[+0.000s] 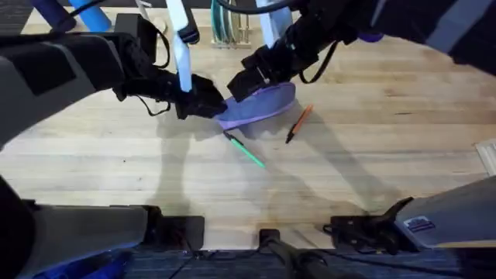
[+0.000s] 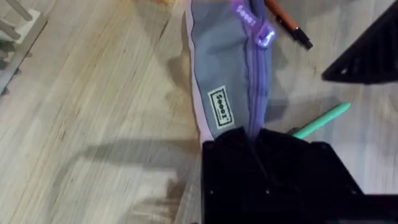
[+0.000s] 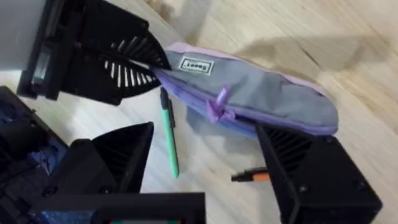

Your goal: Unzip the bag, pick up the pens from the table one at a time and place them inside, then zip the bag closed.

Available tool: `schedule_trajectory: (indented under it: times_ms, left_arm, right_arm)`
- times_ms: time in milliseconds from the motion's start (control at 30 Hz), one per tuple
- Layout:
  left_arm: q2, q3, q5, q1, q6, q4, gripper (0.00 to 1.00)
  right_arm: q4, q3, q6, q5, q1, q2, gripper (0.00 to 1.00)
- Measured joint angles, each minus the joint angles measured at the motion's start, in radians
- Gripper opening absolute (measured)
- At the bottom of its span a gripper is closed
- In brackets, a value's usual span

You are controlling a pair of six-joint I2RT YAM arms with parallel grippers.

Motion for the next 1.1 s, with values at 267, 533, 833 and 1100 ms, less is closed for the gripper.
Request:
schedule_trajectory:
  times_ms: [267, 533, 833, 1100]
  left_arm:
    - [0.000, 0.000, 0.000, 0.000, 0.000, 0.000, 0.042]
    - [0.000, 0.000, 0.000, 0.000, 0.000, 0.000, 0.041]
    - [0.000, 0.000, 0.000, 0.000, 0.000, 0.001, 0.041]
    - [0.000, 0.000, 0.000, 0.000, 0.000, 0.001, 0.041]
  right_arm:
    - [0.048, 0.000, 0.000, -0.006, 0.000, 0.015, 0.944]
    - [0.062, 0.000, 0.000, -0.007, 0.001, 0.041, 0.839]
    - [0.082, 0.000, 0.000, -0.014, 0.005, 0.065, 0.557]
    - [0.085, 0.000, -0.001, -0.021, 0.005, 0.066, 0.041]
